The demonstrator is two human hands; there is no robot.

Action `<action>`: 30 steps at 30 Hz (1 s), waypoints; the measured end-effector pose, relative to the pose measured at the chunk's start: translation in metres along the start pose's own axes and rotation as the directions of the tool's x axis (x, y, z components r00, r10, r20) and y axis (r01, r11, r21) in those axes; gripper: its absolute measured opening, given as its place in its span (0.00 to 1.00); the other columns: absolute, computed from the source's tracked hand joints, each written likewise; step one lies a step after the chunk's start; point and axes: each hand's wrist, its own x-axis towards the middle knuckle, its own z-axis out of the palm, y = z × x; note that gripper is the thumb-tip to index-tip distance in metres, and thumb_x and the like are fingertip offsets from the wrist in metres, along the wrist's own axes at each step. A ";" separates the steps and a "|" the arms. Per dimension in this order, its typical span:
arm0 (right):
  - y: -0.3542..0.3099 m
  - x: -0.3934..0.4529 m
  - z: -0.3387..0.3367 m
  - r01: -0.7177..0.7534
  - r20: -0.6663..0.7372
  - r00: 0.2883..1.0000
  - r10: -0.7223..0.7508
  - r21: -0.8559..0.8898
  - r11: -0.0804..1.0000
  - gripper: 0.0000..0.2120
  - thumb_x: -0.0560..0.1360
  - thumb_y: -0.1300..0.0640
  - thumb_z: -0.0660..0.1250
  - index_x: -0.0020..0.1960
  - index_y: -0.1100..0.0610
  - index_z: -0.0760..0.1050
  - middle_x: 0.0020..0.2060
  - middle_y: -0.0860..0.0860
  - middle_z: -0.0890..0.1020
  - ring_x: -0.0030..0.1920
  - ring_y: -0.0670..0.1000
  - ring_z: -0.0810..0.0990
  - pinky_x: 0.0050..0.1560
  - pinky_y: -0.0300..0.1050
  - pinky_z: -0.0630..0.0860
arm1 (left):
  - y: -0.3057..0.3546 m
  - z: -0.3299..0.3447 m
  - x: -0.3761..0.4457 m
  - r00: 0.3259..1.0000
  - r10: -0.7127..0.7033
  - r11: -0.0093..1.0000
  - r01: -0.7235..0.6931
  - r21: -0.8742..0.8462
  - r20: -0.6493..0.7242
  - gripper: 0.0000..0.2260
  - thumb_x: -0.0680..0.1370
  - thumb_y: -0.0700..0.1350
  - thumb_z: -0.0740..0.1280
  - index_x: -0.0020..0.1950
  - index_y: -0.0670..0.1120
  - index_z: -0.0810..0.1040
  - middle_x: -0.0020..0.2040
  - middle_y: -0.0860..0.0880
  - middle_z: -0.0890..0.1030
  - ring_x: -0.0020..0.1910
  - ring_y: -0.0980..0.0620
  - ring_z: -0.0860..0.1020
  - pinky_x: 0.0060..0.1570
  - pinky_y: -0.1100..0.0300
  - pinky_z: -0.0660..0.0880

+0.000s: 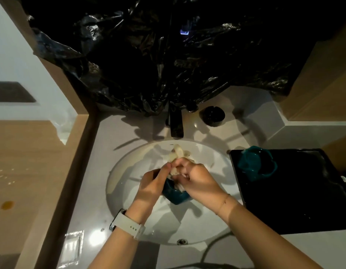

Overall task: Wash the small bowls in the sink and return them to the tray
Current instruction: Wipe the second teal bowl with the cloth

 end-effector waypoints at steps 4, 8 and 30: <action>0.004 -0.005 -0.007 0.034 0.226 0.974 -0.022 -0.049 0.998 0.13 0.79 0.59 0.60 0.60 0.46 0.73 0.51 0.47 0.82 0.54 0.43 0.79 0.61 0.41 0.75 | 0.001 -0.003 0.001 0.999 0.034 0.997 -0.033 0.072 -0.023 0.25 0.73 0.64 0.64 0.44 0.42 0.83 0.43 0.39 0.84 0.44 0.42 0.82 0.53 0.42 0.76; -0.002 -0.001 -0.024 0.157 0.376 0.924 -0.064 -0.220 0.963 0.15 0.81 0.59 0.55 0.64 0.51 0.74 0.62 0.46 0.77 0.63 0.44 0.73 0.65 0.34 0.68 | 0.007 -0.005 0.002 1.000 0.029 0.996 -0.030 0.088 0.009 0.22 0.76 0.61 0.65 0.46 0.42 0.83 0.44 0.41 0.85 0.48 0.40 0.83 0.56 0.42 0.78; -0.003 -0.007 -0.031 0.422 0.576 0.817 0.002 -0.601 0.679 0.31 0.69 0.61 0.67 0.70 0.54 0.60 0.50 0.54 0.78 0.45 0.54 0.77 0.37 0.46 0.75 | -0.006 0.001 -0.010 0.996 -0.057 0.998 0.058 0.001 -0.067 0.23 0.74 0.58 0.69 0.43 0.36 0.81 0.43 0.36 0.84 0.47 0.38 0.82 0.49 0.42 0.80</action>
